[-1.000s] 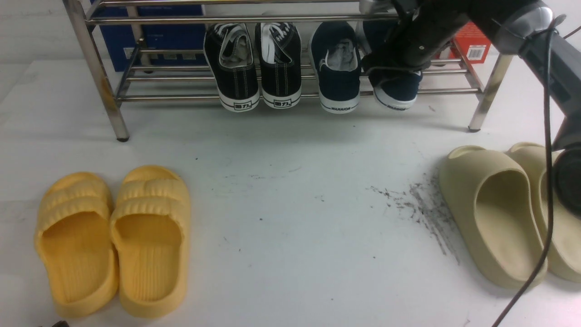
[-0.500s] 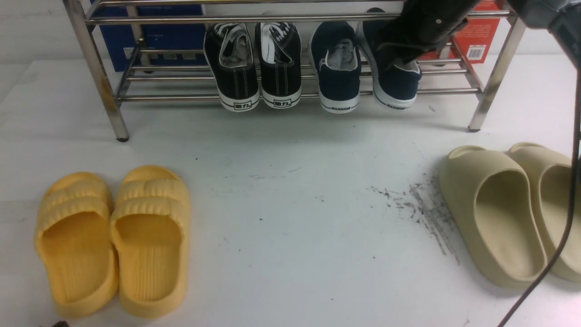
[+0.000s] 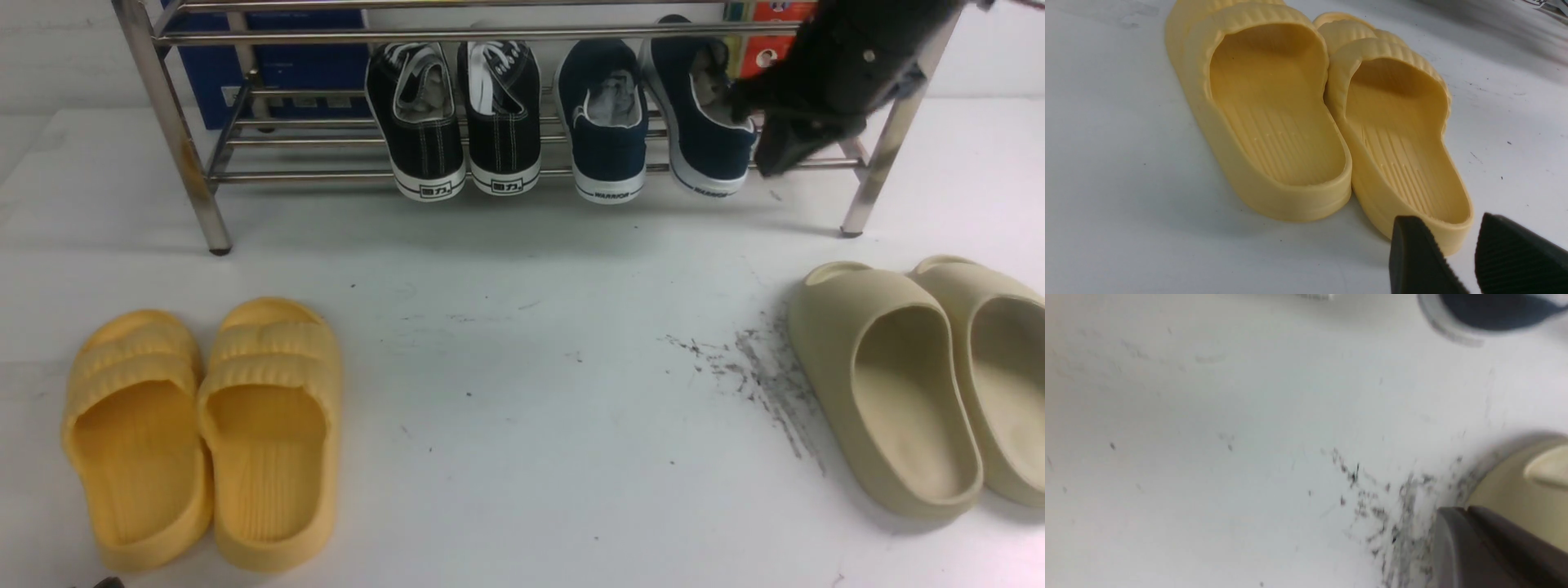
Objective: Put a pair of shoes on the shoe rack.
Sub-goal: Use the right arm to put a shoe into the shoe rack
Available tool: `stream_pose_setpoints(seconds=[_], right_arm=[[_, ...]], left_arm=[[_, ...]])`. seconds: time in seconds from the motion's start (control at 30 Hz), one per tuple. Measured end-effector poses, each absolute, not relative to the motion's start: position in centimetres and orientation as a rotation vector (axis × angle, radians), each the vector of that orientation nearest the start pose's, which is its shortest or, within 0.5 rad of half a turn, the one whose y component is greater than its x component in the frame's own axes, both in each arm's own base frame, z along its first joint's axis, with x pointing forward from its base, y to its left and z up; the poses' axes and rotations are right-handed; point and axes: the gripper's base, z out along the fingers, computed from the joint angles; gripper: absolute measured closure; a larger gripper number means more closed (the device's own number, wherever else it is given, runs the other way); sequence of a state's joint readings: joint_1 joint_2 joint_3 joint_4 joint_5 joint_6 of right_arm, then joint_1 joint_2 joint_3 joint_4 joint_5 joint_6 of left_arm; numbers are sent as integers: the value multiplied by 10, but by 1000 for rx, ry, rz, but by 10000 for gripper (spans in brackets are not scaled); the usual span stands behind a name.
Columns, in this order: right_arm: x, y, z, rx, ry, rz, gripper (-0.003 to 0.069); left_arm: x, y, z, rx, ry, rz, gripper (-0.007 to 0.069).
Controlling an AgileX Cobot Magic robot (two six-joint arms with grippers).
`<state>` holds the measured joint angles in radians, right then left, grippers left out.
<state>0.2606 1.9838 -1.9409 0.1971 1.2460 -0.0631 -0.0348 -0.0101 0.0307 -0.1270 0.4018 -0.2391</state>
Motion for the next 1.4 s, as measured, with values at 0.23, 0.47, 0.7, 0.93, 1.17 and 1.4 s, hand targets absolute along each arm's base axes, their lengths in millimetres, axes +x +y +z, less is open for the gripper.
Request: stream_pose_setpoints(seconds=[0.23,0.47,0.7,0.93,1.17,1.4], right_arm=[[422,129,254,-315,2686,330,646],[447,132,236,-233,2499,331,646],[463,123,221,-173,2421,311,644],[465,120,220,-159,2398,306,643],[467,120,221,-162,2381,296,636],[469,121,232,-187,2389,290,630]], left_arm=[[52,-6,168,-273,1895,-312,386],[52,-6,168,-273,1895,-312,386],[52,-6,168,-273,1895,-312,386],[52,-6,168,-273,1895,-312,386],[52,-6,168,-273,1895,-312,386],[52,-6,168,-273,1895,-312,386]])
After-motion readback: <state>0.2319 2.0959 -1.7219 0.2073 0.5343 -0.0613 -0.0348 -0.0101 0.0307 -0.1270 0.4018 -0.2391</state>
